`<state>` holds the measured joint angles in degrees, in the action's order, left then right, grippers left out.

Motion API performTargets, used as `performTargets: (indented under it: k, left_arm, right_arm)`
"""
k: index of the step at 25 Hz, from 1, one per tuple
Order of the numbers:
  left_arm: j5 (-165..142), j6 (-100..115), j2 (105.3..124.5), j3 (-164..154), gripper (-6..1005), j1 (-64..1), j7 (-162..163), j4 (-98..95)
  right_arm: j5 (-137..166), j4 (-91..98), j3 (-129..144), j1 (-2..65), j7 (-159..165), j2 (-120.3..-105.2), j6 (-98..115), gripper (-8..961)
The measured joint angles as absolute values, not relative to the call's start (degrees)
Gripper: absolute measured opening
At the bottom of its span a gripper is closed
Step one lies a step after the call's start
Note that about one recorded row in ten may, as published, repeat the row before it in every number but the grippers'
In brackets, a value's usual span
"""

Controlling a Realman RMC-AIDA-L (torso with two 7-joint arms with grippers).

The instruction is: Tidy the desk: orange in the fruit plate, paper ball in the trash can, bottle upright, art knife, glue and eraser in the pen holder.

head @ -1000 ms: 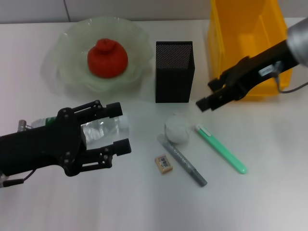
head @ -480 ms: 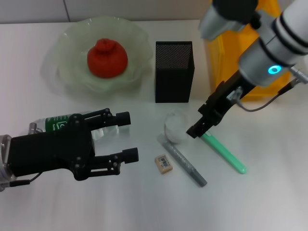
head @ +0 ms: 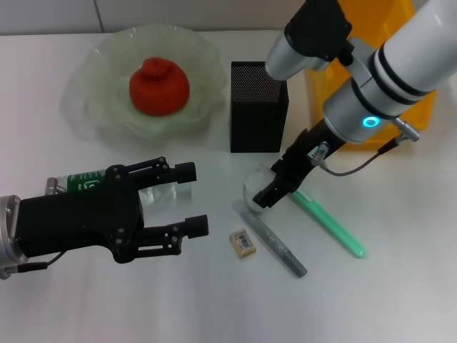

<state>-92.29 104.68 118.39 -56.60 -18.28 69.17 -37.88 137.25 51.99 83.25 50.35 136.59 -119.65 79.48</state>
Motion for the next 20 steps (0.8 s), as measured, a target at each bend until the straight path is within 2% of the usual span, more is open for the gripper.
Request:
performTargets:
  k: [18, 20]
  left_arm:
    - [-92.29, 104.23, 118.39, -56.6, 786, -18.29, 69.17, -37.17]
    - [-92.29, 104.23, 118.39, -56.6, 786, -18.31, 69.17, -37.17]
  right_arm:
    - [134.62, 50.44, 86.69, 49.95, 135.61, -119.67, 74.4, 584]
    - [134.16, 50.63, 86.59, 49.82, 135.58, -119.64, 74.49, 499]
